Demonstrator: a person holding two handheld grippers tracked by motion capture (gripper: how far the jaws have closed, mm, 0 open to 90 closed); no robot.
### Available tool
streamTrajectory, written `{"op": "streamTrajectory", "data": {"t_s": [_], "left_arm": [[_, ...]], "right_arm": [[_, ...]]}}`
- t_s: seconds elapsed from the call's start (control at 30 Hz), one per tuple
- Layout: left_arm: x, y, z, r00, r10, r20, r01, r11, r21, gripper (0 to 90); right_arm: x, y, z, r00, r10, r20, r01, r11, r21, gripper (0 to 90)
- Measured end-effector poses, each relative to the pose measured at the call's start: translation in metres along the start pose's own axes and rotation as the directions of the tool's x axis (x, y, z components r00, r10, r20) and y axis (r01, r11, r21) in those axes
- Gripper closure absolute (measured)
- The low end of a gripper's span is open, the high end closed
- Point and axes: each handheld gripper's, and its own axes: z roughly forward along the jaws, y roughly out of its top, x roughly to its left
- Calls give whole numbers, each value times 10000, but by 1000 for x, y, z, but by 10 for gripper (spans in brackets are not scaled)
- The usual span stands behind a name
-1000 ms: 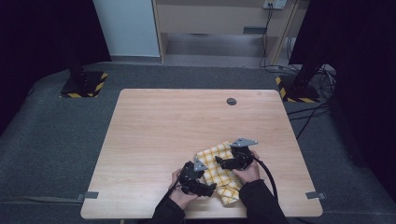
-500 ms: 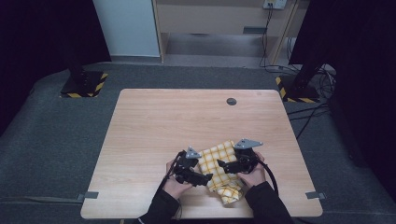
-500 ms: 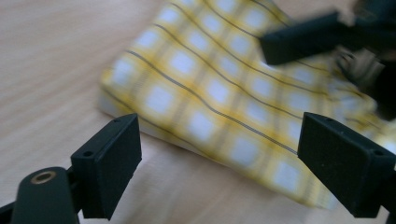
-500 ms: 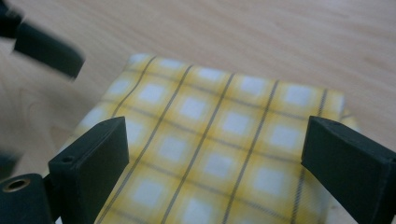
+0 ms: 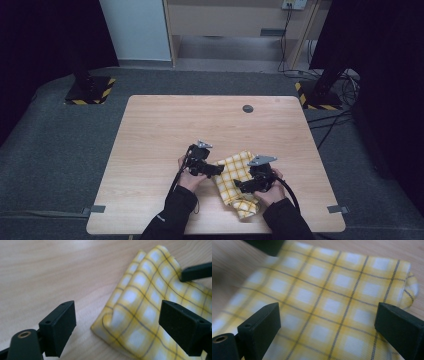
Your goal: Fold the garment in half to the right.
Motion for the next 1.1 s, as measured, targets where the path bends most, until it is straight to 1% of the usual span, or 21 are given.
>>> {"op": "streamTrajectory", "data": {"t_s": [0.03,0.1,0.17,0.2,0.27,0.33,0.4,0.43,0.47,0.57,0.6,0.67,0.73,0.77,0.8,0.87,0.93,1.0,1.03,1.07,1.1], "left_arm": [[1,3,2,9999,29,-119,-29,10000,-6,134],[3,8,8,9996,63,-268,-60,9999,99,135],[5,11,15,9991,157,-395,-148,9996,235,136],[6,12,19,9988,224,-434,-208,9991,360,136],[7,10,26,9959,443,-784,-402,9978,537,131],[10,9,31,9964,390,-748,-346,9976,593,126],[11,8,33,9948,509,-887,-456,9971,608,122],[11,8,35,9939,527,-971,-470,9971,605,120],[11,8,36,9935,532,-1004,-472,9970,619,118],[6,11,32,9916,592,-1148,-536,9972,518,129],[5,11,30,9918,592,-1133,-547,9976,428,139],[2,13,28,9910,627,-1181,-598,9978,279,143],[2,13,29,9880,715,-1371,-668,9970,381,141],[3,13,32,9848,776,-1555,-709,9963,478,136],[4,12,34,9824,840,-1668,-752,9954,587,131],[6,11,37,9816,849,-1712,-742,9949,676,120],[6,11,38,9806,906,-1739,-796,9944,697,121],[3,13,37,9768,1102,-1839,-979,9924,746,134],[0,15,35,9746,1230,-1870,-1110,9911,732,140],[-3,17,33,9736,1313,-1868,-1208,9905,663,150],[-6,19,31,9752,1334,-1768,-1254,9905,558,152]], "right_arm": [[2,0,-6,9998,51,-175,-54,9999,-156,66],[8,0,-17,9994,-74,-352,62,9994,-341,66],[14,-2,-23,9986,-301,-432,292,9993,-230,65],[16,-4,-24,9984,-350,-442,346,9993,-107,65],[17,-11,-21,9984,-348,-439,354,9993,129,65],[15,-18,-17,9992,-366,-167,371,9988,316,65],[11,-23,-15,9997,-147,-203,152,9995,287,68],[9,-23,-15,9998,-141,-159,145,9995,266,70],[9,-24,-15,9998,-166,-71,168,9994,301,70],[9,-24,-15,9999,-112,-40,113,9996,269,69],[10,-22,-18,9999,-63,-100,65,9997,248,69],[13,-20,-27,9995,-20,-312,19,10000,-28,72],[18,-20,-36,9988,-82,-484,73,9998,-190,73],[21,-21,-38,9987,-164,-484,156,9997,-177,74],[24,-23,-39,9984,-299,-477,295,9995,-105,74],[27,-29,-38,9982,-421,-430,424,9991,65,76],[25,-34,-33,9987,-432,-288,438,9988,225,78],[19,-38,-28,9990,-243,-381,255,9991,329,79],[17,-38,-28,9989,-170,-432,180,9996,227,82],[17,-37,-30,9989,-156,-433,168,9995,263,82],[17,-35,-34,9990,-200,-393,208,9995,219,81]]}}
